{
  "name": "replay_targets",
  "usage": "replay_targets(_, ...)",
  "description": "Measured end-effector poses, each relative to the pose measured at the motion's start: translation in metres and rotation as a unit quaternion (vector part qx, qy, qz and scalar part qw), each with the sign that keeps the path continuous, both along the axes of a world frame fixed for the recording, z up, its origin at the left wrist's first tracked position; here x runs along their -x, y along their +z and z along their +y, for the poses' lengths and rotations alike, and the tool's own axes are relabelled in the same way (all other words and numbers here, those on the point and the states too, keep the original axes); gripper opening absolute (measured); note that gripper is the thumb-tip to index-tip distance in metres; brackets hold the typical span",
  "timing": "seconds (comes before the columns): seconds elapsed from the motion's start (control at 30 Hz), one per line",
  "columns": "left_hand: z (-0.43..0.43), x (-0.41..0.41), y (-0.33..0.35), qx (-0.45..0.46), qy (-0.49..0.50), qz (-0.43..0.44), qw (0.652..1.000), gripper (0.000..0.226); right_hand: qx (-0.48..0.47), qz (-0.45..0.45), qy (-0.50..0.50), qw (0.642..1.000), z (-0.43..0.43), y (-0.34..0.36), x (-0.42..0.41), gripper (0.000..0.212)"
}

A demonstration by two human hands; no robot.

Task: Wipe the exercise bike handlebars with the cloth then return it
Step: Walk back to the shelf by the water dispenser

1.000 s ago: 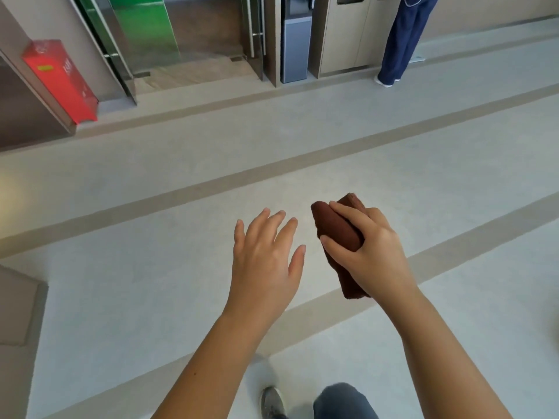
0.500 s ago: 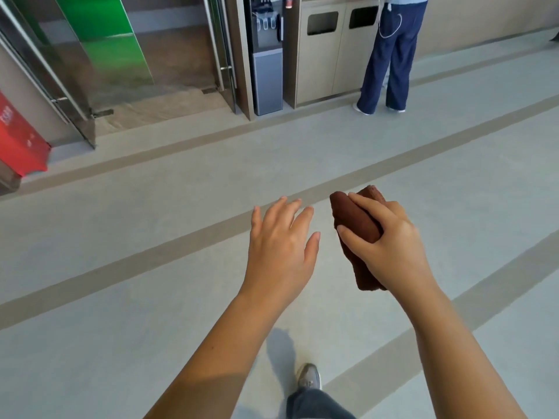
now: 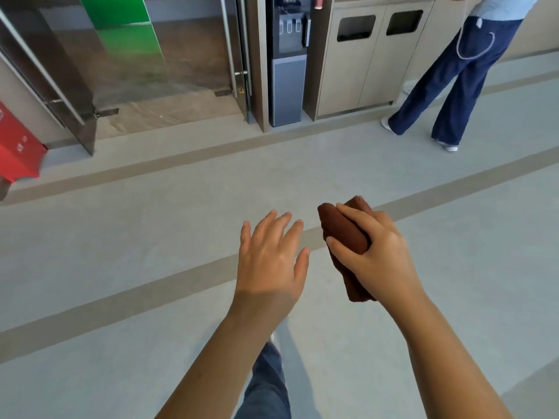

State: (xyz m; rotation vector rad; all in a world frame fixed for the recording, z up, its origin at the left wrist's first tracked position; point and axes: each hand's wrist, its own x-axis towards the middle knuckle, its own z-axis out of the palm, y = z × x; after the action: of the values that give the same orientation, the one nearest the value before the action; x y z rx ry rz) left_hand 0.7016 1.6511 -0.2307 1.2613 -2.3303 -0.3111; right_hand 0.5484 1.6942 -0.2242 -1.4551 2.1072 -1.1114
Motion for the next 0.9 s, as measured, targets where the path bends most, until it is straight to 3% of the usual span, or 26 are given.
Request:
replay_targets(0.2, -0.162, 0.033, 0.012, 0.060, 0.001, 0.038, 0.997, 0.031, -0.008, 0.029, 0.016, 0.999, -0.167, 0.021, 0.036, 0.048)
replay_targets(0.43, -0.323, 0.101, 0.024, 0.029, -0.008, 0.003, 1.000, 0.035, -0.004, 0.020, 0.000, 1.000, -0.317, 0.026, 0.100, 0.048)
replay_targets(0.67, -0.475, 0.213, 0.015, 0.064, -0.031, -0.016, 0.997, 0.035, 0.013, 0.029, -0.023, 0.999, -0.464, 0.012, 0.211, 0.049)
replay_targets(0.9, -0.614, 0.332, 0.029, 0.045, -0.006, -0.010, 0.999, 0.041, 0.018, 0.045, 0.007, 0.999, -0.613, 0.030, 0.329, 0.048)
